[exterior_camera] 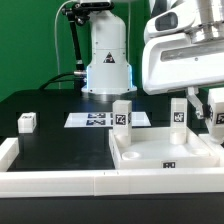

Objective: Assemble square table

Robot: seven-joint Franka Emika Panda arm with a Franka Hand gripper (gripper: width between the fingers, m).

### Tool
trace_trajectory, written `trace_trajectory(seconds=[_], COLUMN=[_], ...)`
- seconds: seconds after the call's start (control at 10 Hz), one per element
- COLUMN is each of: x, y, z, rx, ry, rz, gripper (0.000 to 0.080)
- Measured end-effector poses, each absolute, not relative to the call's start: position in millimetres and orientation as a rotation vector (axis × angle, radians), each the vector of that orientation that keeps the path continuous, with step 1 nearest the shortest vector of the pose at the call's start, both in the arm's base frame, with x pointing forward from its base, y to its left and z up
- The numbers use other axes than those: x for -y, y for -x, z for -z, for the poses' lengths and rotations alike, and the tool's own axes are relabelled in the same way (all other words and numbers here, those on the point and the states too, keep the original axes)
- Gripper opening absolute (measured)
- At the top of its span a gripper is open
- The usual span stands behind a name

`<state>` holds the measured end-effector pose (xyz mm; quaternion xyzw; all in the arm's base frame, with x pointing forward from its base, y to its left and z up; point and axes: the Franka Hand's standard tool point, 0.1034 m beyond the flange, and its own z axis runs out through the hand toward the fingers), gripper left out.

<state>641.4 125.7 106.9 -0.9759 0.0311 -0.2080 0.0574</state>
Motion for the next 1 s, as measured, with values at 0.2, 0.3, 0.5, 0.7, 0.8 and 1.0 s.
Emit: trace_trajectory(seconds=[0.2, 0.3, 0.5, 0.7, 0.8, 1.0], x=[-122.2, -119.9, -114.8, -111.2, -111.2, -109.2], y=[-636.4, -629.4, -617.6, -613.2, -615.3, -616.1], z=[-103.5, -102.3, -103.1, -100.7, -102.6, -100.0], rx=[-0.036, -0.014, -0.015, -0.028, -0.028, -0.026], ry=[2.969, 2.974, 2.971, 2.968, 2.961, 2.916], rz=[0.653, 0.662, 0.709, 0.738, 0.767, 0.963], gripper=[0.0288, 0.0288, 0.0288, 0.0288, 0.0288, 0.0288])
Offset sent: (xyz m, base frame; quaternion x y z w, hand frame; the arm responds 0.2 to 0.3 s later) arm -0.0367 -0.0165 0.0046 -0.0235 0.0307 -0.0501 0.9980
